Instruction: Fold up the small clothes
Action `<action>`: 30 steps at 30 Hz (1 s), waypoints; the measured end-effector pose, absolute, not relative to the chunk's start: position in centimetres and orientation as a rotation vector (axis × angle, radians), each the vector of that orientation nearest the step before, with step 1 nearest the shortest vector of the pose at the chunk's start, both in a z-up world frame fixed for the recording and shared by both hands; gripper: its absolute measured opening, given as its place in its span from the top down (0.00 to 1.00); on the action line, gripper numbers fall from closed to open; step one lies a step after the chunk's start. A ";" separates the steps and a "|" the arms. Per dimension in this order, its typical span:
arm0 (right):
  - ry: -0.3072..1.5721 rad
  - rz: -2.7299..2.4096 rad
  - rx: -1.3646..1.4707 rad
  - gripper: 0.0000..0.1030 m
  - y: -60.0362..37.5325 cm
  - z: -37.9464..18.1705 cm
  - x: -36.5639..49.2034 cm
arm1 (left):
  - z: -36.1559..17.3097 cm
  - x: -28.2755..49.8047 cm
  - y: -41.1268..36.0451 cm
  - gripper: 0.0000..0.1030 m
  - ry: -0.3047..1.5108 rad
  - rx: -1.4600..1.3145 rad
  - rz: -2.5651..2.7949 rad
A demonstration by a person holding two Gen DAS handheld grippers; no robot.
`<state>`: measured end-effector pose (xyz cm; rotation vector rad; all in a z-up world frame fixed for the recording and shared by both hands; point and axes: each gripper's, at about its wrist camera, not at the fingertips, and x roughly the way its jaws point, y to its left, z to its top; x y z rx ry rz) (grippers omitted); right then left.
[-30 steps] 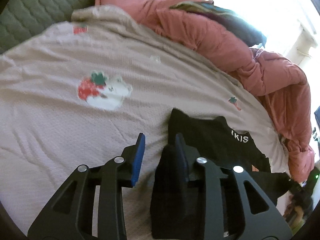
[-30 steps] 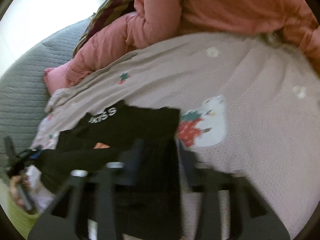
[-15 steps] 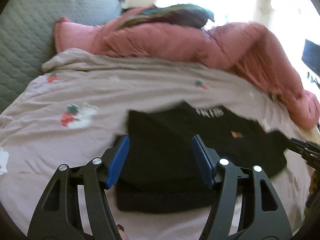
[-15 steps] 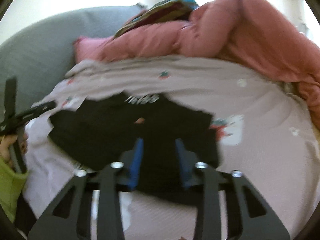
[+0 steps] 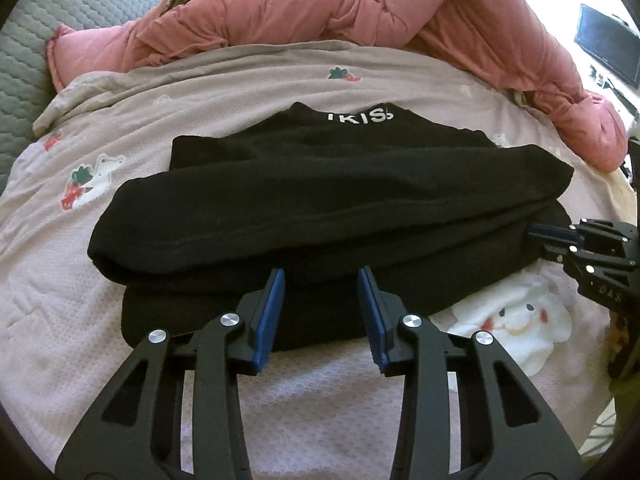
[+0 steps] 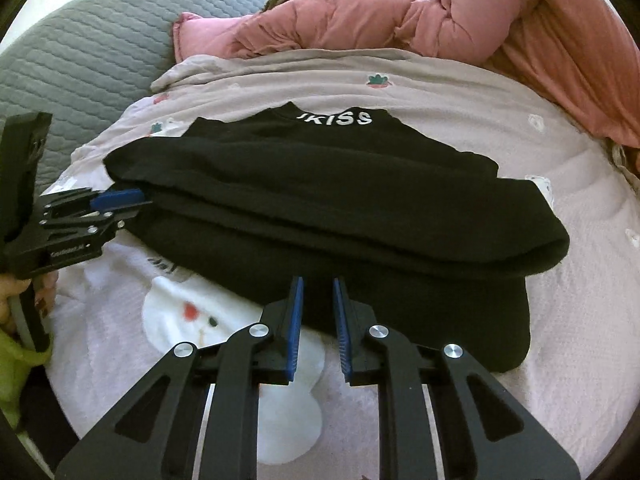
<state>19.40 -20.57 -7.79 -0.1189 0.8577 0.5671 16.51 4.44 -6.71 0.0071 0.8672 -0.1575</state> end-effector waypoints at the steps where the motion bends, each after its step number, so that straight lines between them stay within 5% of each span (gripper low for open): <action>1: 0.855 0.561 -0.117 0.86 -20.6 -7.8 19.6 | -6.8 16.6 4.5 0.71 0.865 0.007 -0.157; 6: 0.856 0.560 -0.096 0.85 -20.4 -7.8 21.5 | -6.8 16.9 4.6 0.69 0.851 0.002 -0.162; 11: 0.846 0.546 -0.091 0.85 -20.0 -7.4 23.6 | -5.4 16.0 4.3 0.55 0.777 -0.003 -0.196; 30: 0.901 0.516 0.038 0.85 -19.7 -7.2 32.7 | -6.3 19.2 2.8 0.52 0.827 -0.037 -0.304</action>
